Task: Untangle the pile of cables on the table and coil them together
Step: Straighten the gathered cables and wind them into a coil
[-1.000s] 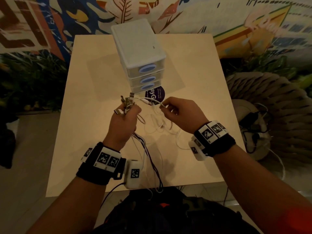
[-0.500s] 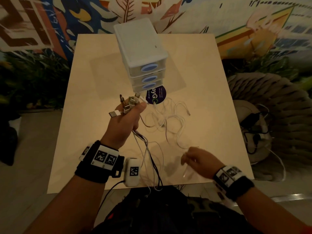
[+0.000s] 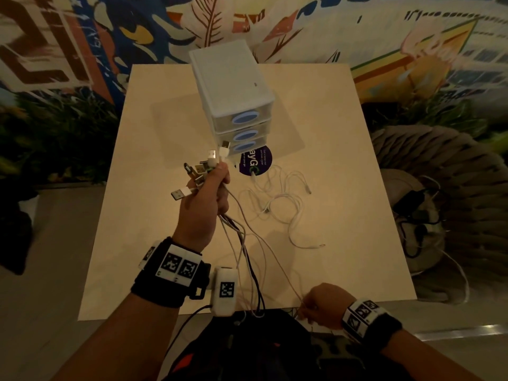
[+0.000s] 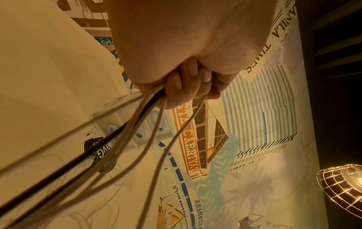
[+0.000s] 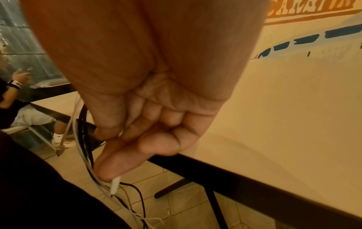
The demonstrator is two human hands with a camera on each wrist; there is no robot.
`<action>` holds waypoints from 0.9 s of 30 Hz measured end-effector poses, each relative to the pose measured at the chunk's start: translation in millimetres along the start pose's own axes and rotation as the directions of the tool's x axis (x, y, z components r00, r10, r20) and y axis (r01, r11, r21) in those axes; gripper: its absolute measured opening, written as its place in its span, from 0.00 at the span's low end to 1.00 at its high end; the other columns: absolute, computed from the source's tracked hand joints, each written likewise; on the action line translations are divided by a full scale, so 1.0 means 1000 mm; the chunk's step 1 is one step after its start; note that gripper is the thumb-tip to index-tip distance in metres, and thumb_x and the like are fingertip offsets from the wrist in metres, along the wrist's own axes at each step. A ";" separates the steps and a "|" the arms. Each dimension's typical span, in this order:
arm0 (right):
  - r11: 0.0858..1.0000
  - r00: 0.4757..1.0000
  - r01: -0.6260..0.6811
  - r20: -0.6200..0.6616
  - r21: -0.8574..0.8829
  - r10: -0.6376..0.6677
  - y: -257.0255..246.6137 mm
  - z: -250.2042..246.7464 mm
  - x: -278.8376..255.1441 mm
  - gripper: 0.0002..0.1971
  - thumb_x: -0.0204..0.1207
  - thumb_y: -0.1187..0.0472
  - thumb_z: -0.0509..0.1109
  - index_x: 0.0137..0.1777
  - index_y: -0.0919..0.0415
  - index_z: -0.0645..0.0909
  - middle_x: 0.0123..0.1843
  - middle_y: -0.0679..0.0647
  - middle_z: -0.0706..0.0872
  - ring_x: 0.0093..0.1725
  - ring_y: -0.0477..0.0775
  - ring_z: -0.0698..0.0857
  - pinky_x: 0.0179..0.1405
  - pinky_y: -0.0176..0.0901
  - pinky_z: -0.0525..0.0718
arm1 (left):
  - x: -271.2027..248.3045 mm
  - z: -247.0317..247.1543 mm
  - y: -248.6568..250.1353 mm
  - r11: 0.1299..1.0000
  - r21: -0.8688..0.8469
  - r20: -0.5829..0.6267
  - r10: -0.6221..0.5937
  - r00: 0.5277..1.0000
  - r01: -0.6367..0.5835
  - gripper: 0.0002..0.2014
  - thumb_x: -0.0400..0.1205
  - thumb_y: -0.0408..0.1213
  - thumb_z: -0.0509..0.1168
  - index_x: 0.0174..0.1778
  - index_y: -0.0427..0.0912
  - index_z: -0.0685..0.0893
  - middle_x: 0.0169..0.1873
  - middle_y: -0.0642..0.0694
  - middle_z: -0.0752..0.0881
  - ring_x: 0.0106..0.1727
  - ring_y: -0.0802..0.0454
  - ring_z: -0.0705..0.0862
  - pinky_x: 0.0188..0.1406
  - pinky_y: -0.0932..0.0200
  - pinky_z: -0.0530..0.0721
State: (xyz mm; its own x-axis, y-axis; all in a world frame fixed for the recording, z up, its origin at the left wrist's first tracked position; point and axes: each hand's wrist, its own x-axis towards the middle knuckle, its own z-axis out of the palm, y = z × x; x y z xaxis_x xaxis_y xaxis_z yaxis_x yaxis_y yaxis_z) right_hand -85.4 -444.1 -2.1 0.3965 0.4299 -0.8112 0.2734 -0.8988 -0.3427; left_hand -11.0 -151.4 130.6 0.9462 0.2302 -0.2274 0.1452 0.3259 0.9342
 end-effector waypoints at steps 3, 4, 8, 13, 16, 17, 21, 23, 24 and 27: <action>0.999 0.998 -0.044 0.049 -0.021 0.045 0.001 0.011 0.005 0.20 0.81 0.42 0.64 0.54 0.55 0.91 0.49 0.52 0.93 0.50 0.54 0.91 0.57 0.47 0.87 | 0.001 0.000 0.000 1.000 0.019 -0.029 -0.015 0.999 0.016 0.19 0.86 0.41 0.67 0.27 0.52 0.75 0.20 0.54 0.64 0.20 0.58 0.60 0.22 0.59 0.58; 0.998 0.996 -0.060 0.069 -0.030 0.062 0.002 0.015 0.006 0.21 0.80 0.41 0.64 0.54 0.55 0.91 0.49 0.53 0.93 0.51 0.55 0.91 0.56 0.48 0.88 | 0.002 0.000 -0.001 0.998 0.052 -0.052 -0.020 0.998 0.023 0.22 0.85 0.40 0.69 0.24 0.52 0.74 0.20 0.54 0.64 0.21 0.57 0.61 0.23 0.58 0.60; 0.994 0.991 -0.108 0.076 -0.013 0.109 0.004 0.023 0.011 0.22 0.80 0.41 0.65 0.53 0.58 0.90 0.51 0.55 0.93 0.53 0.58 0.90 0.54 0.46 0.87 | 0.005 0.003 -0.003 0.994 0.053 -0.134 -0.088 0.987 0.096 0.23 0.83 0.40 0.73 0.23 0.54 0.73 0.21 0.56 0.66 0.23 0.58 0.64 0.29 0.57 0.64; 0.995 0.993 -0.104 0.054 -0.012 0.104 -0.002 0.024 0.008 0.21 0.83 0.43 0.65 0.53 0.60 0.90 0.54 0.59 0.92 0.55 0.61 0.89 0.48 0.41 0.79 | 0.008 0.014 0.003 0.967 -0.134 -0.137 -0.235 0.962 0.217 0.26 0.89 0.48 0.64 0.24 0.48 0.69 0.21 0.50 0.67 0.25 0.55 0.67 0.32 0.57 0.69; 0.997 0.996 -0.079 0.048 0.001 0.078 -0.008 0.013 0.003 0.22 0.80 0.39 0.68 0.54 0.58 0.90 0.54 0.57 0.92 0.55 0.57 0.89 0.48 0.39 0.79 | 0.007 0.013 0.003 0.965 -0.158 -0.062 -0.222 0.973 0.210 0.24 0.90 0.50 0.60 0.27 0.46 0.75 0.21 0.49 0.67 0.25 0.51 0.74 0.34 0.54 0.80; 0.998 0.996 -0.062 0.060 0.013 0.061 -0.010 0.006 0.001 0.24 0.76 0.35 0.71 0.56 0.55 0.90 0.54 0.54 0.92 0.54 0.54 0.89 0.52 0.40 0.83 | 0.006 0.014 0.004 0.967 -0.137 -0.026 -0.219 0.975 0.214 0.23 0.91 0.51 0.58 0.31 0.45 0.77 0.20 0.49 0.67 0.23 0.52 0.73 0.30 0.55 0.80; 0.993 0.996 -0.009 0.089 0.121 -0.001 -0.021 -0.034 -0.016 0.32 0.64 0.31 0.79 0.67 0.44 0.86 0.46 0.43 0.94 0.41 0.36 0.87 0.60 0.39 0.85 | 0.000 0.019 0.008 0.975 -0.053 0.114 -0.208 0.971 0.215 0.19 0.93 0.47 0.55 0.40 0.44 0.79 0.21 0.50 0.62 0.19 0.55 0.58 0.23 0.59 0.60; 0.990 0.999 0.040 0.005 0.136 -0.041 -0.025 -0.066 -0.031 0.37 0.62 0.28 0.79 0.72 0.39 0.81 0.40 0.37 0.92 0.40 0.30 0.85 0.58 0.37 0.83 | -0.002 0.023 0.009 0.970 -0.039 0.123 -0.235 0.964 0.241 0.16 0.94 0.44 0.55 0.42 0.43 0.79 0.23 0.50 0.60 0.22 0.54 0.53 0.22 0.60 0.56; 0.988 0.997 0.066 -0.057 0.140 -0.058 -0.025 -0.083 -0.038 0.39 0.62 0.26 0.78 0.74 0.36 0.78 0.41 0.36 0.91 0.42 0.30 0.85 0.57 0.37 0.82 | -0.003 0.025 0.010 0.966 -0.025 0.123 -0.254 0.959 0.259 0.16 0.93 0.43 0.55 0.42 0.43 0.79 0.23 0.50 0.59 0.24 0.53 0.51 0.22 0.60 0.55; 0.959 0.936 0.185 -0.337 0.216 -0.105 -0.039 -0.140 -0.060 0.38 0.64 0.22 0.71 0.74 0.34 0.75 0.46 0.36 0.89 0.44 0.33 0.86 0.51 0.39 0.85 | -0.006 0.029 0.011 0.949 0.043 0.133 -0.315 0.940 0.312 0.20 0.92 0.44 0.59 0.32 0.45 0.71 0.25 0.48 0.56 0.26 0.50 0.49 0.22 0.59 0.53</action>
State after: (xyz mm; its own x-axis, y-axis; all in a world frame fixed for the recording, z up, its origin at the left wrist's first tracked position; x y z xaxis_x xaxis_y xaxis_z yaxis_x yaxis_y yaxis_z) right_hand 2.6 -422.9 125.9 0.6375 0.5255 -0.5634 0.1460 -0.8004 -0.5814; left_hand -7.2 -175.7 149.8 0.8818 -0.0081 -0.4716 0.4456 0.3419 0.8274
